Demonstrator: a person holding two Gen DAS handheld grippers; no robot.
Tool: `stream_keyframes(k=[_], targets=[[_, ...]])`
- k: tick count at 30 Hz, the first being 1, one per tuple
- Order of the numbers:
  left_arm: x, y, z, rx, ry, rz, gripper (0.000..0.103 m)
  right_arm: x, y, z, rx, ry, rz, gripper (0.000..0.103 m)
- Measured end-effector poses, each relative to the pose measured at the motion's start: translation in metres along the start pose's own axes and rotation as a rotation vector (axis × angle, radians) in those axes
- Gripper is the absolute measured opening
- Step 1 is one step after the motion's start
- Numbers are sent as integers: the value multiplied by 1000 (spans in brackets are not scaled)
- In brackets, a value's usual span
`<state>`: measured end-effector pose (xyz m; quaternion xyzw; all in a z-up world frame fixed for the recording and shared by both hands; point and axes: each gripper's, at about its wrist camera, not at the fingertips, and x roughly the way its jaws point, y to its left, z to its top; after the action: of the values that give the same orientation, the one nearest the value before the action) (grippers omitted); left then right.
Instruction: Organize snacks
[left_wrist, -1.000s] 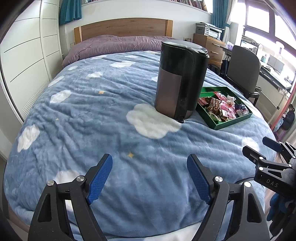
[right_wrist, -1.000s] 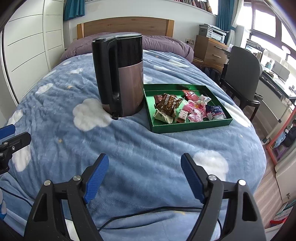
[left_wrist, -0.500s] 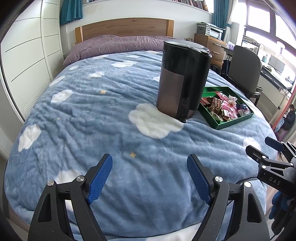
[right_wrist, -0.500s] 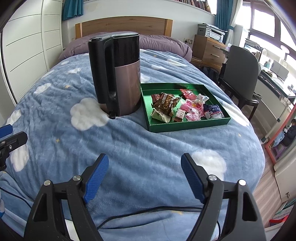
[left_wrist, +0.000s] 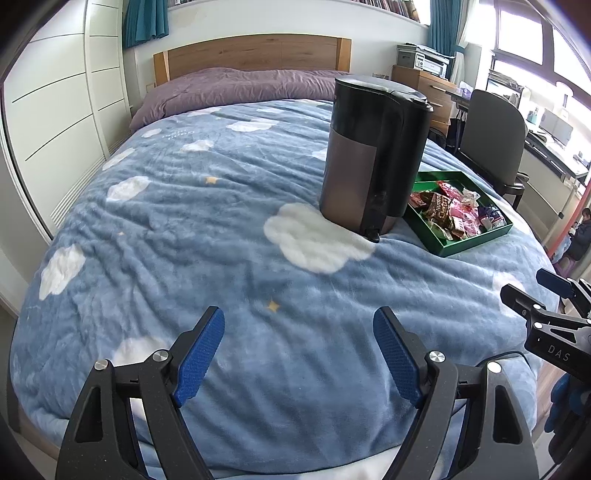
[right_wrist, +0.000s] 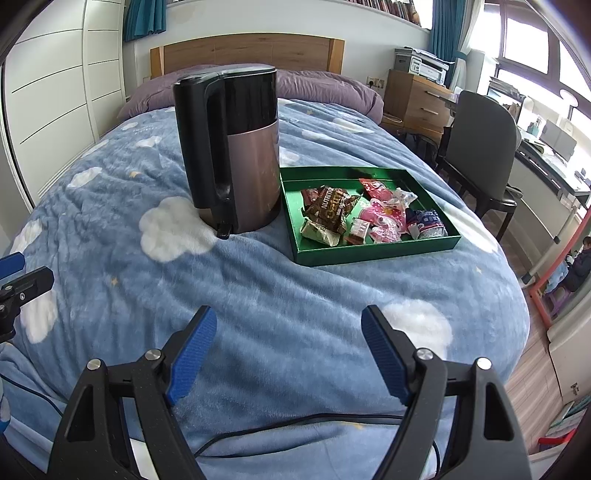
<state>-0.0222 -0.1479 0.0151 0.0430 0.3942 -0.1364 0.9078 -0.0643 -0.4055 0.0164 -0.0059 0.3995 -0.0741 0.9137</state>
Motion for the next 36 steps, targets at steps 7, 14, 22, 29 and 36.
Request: stream_keyframes(k=[7, 14, 22, 29, 36], targets=[[0, -5, 2, 11, 2, -10, 78, 1, -3, 0, 7, 1, -3, 103], [-1, -8, 4, 9, 2, -24, 78, 1, -3, 0, 6, 2, -2, 103], [-1, -12, 6, 0, 5, -37, 78, 3, -9, -2, 10, 5, -7, 103], [-3, -11, 7, -7, 1, -35, 78, 2, -11, -3, 15, 4, -11, 103], [-4, -11, 4, -2, -13, -15, 79, 2, -11, -2, 14, 4, -12, 103]])
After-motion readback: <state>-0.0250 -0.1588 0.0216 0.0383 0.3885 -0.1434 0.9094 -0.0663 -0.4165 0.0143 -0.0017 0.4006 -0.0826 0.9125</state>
